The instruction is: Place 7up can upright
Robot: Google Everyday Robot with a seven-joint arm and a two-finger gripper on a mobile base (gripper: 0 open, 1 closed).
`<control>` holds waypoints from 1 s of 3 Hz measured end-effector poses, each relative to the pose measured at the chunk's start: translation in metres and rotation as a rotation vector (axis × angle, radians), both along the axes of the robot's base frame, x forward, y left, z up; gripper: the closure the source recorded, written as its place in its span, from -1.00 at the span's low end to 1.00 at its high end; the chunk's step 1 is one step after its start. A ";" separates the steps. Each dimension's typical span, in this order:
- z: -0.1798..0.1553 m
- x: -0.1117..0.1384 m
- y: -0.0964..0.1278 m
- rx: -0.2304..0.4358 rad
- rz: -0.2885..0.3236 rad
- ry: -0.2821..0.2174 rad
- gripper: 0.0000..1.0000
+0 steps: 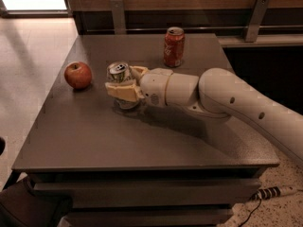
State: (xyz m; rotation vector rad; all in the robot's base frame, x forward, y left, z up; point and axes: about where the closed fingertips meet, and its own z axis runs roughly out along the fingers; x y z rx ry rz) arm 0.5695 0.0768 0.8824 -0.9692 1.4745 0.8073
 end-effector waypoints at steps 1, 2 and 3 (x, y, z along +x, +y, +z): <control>0.000 -0.001 0.002 0.000 0.003 -0.001 -0.22; 0.001 -0.002 0.004 0.000 0.007 -0.001 -0.69; 0.001 -0.002 0.006 -0.001 0.011 -0.002 -1.00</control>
Offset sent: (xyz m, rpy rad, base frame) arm -0.0008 0.0020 0.0004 -0.0002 -0.0006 0.0036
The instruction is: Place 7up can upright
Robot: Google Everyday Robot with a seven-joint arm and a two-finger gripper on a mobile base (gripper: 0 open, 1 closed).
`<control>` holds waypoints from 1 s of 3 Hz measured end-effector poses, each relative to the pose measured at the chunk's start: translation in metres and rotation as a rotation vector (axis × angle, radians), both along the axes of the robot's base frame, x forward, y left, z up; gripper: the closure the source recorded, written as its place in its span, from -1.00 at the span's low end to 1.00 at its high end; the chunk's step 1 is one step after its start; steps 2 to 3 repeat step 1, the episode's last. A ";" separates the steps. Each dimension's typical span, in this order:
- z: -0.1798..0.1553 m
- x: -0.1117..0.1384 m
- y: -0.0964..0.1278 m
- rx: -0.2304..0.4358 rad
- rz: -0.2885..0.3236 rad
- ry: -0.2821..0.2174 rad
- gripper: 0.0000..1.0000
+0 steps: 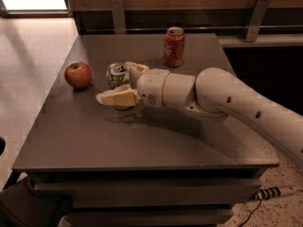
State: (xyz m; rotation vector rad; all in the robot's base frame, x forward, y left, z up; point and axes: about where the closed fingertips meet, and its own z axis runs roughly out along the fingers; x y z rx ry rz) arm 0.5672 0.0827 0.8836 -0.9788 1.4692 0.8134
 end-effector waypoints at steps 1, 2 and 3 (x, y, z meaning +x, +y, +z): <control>0.000 0.000 0.000 0.000 0.000 0.000 -1.00; 0.000 0.000 0.000 0.000 0.000 0.000 -1.00; 0.000 0.000 0.000 0.000 0.000 0.000 -1.00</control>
Offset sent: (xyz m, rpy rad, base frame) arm 0.0000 0.0000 0.0000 0.0000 0.0000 0.0000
